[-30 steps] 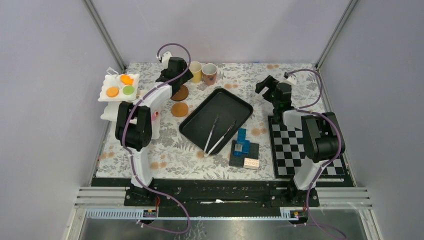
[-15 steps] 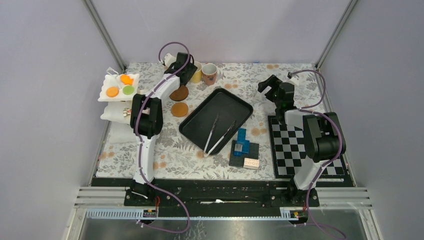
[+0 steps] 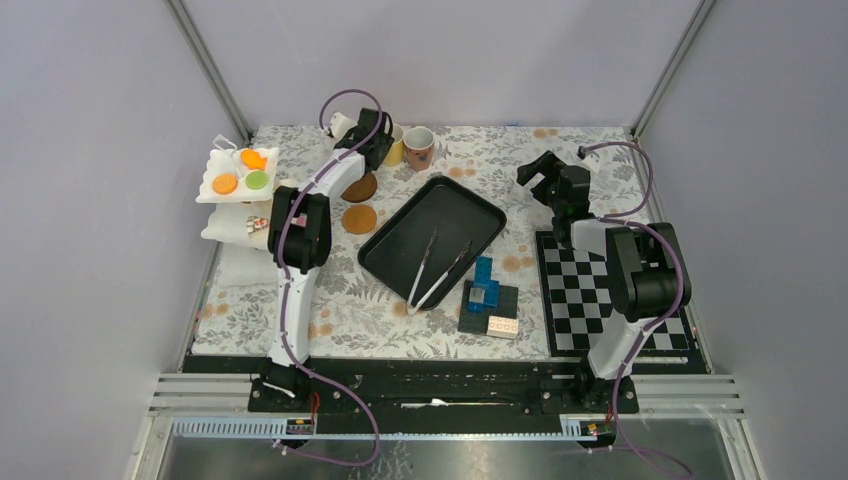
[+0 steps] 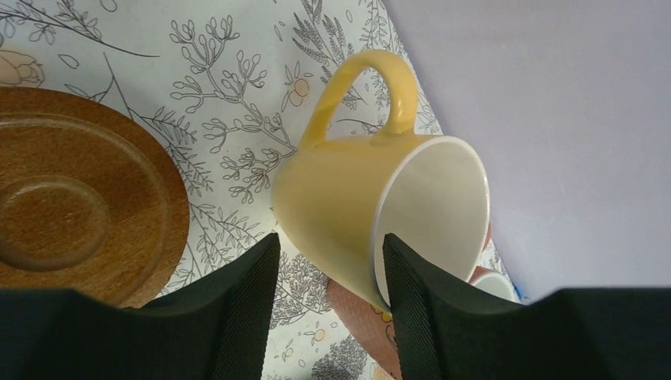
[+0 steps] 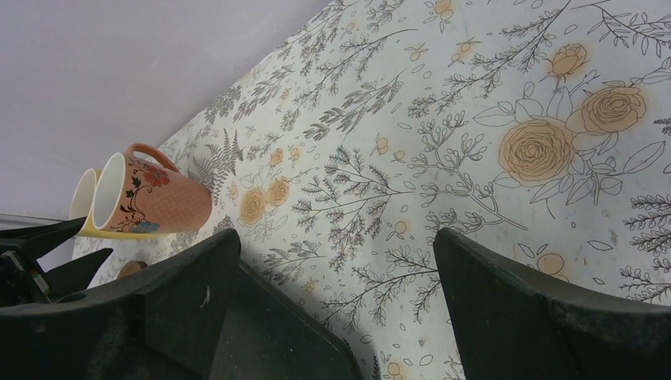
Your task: Serve the afternoon tea
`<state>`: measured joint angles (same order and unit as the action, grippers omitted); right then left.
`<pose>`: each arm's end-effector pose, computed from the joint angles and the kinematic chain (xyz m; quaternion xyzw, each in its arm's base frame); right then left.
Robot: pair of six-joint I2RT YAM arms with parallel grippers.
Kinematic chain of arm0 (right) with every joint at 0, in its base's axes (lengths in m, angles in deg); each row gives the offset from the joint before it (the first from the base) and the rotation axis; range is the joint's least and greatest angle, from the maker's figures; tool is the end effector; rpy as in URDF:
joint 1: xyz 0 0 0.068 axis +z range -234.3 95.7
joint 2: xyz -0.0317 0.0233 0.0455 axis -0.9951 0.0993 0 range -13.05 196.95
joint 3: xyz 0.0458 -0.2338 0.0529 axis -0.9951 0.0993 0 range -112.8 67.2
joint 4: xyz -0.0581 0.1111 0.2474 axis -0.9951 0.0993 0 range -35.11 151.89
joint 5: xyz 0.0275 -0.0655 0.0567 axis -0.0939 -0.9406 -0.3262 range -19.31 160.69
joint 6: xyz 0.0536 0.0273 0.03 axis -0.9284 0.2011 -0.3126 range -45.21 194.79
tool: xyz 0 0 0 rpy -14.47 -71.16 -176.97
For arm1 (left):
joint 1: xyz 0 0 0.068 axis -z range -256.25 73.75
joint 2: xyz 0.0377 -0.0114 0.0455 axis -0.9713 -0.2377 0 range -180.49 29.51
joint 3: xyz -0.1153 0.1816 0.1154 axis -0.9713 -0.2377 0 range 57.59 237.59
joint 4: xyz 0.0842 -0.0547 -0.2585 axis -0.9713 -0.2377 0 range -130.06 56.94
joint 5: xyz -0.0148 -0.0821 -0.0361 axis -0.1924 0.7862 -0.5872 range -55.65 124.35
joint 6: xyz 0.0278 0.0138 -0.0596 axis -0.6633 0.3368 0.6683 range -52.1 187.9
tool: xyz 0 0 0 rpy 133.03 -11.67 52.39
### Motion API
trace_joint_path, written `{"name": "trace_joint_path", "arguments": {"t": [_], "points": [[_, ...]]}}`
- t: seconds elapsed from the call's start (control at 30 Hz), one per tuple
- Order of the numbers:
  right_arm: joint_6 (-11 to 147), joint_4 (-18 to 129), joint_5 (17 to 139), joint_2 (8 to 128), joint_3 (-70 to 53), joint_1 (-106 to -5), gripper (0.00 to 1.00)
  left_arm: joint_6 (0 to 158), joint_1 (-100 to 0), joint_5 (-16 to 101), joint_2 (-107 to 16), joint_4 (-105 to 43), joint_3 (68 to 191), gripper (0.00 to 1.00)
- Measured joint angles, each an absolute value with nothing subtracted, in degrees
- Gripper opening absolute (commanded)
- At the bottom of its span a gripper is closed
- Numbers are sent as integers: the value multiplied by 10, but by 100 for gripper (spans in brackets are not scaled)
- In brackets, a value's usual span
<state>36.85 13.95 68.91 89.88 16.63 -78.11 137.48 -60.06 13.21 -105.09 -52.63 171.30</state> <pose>0.4028 0.0421 0.1457 0.2211 0.7417 0.2267 0.5913 0.5287 -0.1333 0.1624 -0.4696 0.7629 -0.1582 0.4151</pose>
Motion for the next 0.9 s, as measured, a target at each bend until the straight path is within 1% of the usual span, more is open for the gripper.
{"name": "trace_joint_path", "arguments": {"t": [0.07,0.17,0.3,0.53,0.7,0.87,0.9], "points": [[367,139,691,901,166,-782,100,1378,-600,131,-1054,-527,1718,51],[363,140,698,902,166,-784,100,1382,-600,127,-1055,-527,1720,46],[358,140,700,902,166,-787,100,1382,-599,117,-1055,-526,1721,33],[350,140,702,902,166,-792,100,1350,-598,97,-1055,-519,1720,17],[345,140,710,902,166,-794,100,1337,-599,94,-1052,-518,1701,11],[340,140,719,903,166,-796,100,1333,-599,95,-1041,-510,1680,1],[339,140,719,904,166,-796,100,1329,-598,94,-1038,-511,1677,0]]}}
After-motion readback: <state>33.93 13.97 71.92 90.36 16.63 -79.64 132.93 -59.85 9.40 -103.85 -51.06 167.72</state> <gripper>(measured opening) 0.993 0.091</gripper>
